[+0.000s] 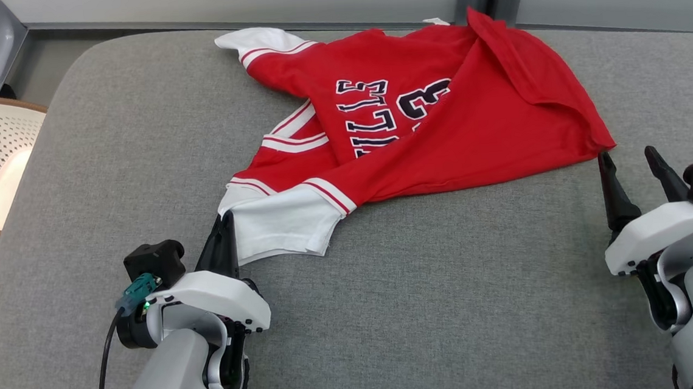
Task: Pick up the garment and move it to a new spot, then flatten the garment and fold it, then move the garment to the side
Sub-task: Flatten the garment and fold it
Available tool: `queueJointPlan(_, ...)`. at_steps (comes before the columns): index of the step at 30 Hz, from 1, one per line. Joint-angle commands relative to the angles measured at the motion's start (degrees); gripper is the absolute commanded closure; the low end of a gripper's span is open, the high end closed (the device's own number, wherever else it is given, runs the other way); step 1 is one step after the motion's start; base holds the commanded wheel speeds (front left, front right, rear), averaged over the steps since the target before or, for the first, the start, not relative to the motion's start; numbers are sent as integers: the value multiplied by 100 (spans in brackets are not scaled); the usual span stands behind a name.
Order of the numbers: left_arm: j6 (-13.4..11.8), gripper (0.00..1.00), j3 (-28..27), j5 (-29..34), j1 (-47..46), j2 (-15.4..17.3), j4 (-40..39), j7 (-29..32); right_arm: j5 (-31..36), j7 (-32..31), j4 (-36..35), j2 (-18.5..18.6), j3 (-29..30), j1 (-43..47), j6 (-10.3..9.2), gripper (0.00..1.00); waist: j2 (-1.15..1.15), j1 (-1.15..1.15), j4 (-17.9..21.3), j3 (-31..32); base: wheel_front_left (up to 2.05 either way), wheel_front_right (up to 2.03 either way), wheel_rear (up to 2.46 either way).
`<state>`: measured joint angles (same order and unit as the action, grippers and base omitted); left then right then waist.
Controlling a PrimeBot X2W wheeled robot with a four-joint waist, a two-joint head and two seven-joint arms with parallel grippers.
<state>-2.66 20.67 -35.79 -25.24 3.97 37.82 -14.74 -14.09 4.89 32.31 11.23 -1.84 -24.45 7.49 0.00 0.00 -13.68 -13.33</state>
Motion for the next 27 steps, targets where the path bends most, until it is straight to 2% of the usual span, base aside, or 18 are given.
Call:
queueJointPlan(1, -20, 100, -18, 39, -112, 14, -20, -34, -2, -48, 49, 57, -23, -122, 0, 0, 0, 0, -62, -83, 0, 0, 0)
queueJointPlan(12, 116, 100, 164, -80, -193, -76, 67, -50, -61, -514, 739, 604, -619, -870, -1, 0, 0, 0, -290, -395, 0, 0, 0)
queueJointPlan(23, 73, 100, 403, -260, -254, -91, 23, -48, -392, -459, 1115, 786, -1057, -1150, -1, 0, 0, 0, -349, -484, 0, 0, 0)
queueJointPlan(24, 67, 100, 418, -284, -262, -91, 20, -48, -429, -452, 1138, 807, -1096, -1169, -1, 14, 0, 0, -355, -487, 0, 0, 0)
queueJointPlan(25, 64, 100, 435, -304, -269, -91, 16, -49, -471, -459, 1160, 824, -1138, -1182, -1, 60, 0, 0, -361, -488, 0, 0, 0)
queueJointPlan(26, 59, 100, 445, -309, -273, -92, 14, -49, -505, -463, 1172, 840, -1198, -1191, -1, 89, 0, 0, -366, -487, 0, 0, 0)
queueJointPlan(27, 56, 100, 450, -311, -275, -91, 11, -49, -540, -443, 1172, 860, -1255, -1208, -1, 100, 0, 0, -370, -486, 0, 0, 0)
